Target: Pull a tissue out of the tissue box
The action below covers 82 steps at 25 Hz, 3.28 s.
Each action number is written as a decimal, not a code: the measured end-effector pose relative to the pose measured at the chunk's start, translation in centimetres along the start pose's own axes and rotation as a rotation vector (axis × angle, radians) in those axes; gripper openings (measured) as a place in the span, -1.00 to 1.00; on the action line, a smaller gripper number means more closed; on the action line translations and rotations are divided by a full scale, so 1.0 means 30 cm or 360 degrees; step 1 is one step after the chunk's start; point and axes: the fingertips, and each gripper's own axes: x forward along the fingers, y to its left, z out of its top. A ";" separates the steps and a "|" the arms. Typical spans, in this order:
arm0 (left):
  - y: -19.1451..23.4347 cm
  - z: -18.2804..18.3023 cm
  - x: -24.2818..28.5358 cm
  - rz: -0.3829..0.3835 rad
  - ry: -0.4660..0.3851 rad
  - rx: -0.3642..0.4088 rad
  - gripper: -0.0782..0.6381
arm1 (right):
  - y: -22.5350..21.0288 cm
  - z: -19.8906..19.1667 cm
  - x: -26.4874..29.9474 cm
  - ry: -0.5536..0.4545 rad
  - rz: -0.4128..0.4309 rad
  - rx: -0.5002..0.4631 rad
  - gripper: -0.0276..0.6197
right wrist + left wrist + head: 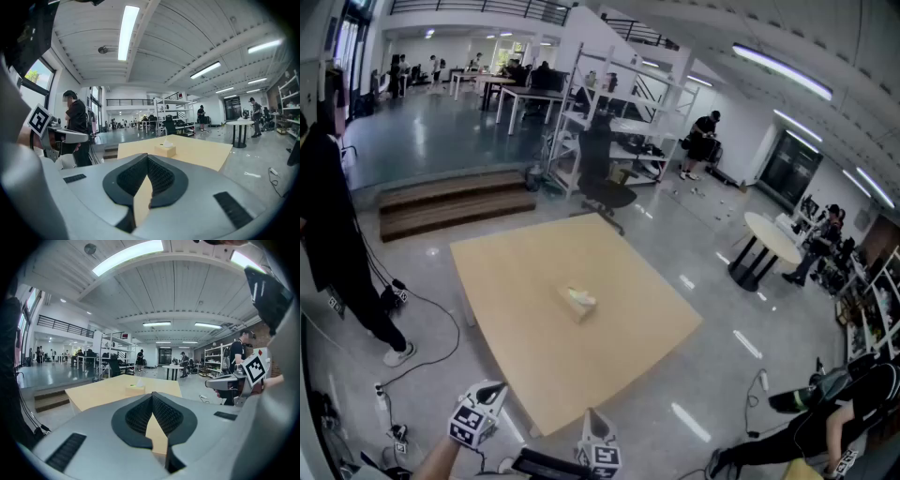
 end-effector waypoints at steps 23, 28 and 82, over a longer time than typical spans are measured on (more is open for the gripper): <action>-0.030 0.059 0.001 -0.0097 -0.0055 0.0043 -0.77 | 0.022 0.078 -0.026 -0.0095 -0.0031 0.0067 -0.91; -0.021 0.057 0.020 -0.0125 -0.0056 0.0042 -0.76 | 0.024 0.059 -0.039 -0.0076 -0.0043 0.0070 -0.91; -0.588 0.241 0.901 -0.0095 0.0023 0.0030 -0.76 | -0.987 0.150 0.101 -0.0109 0.0034 0.0152 -0.91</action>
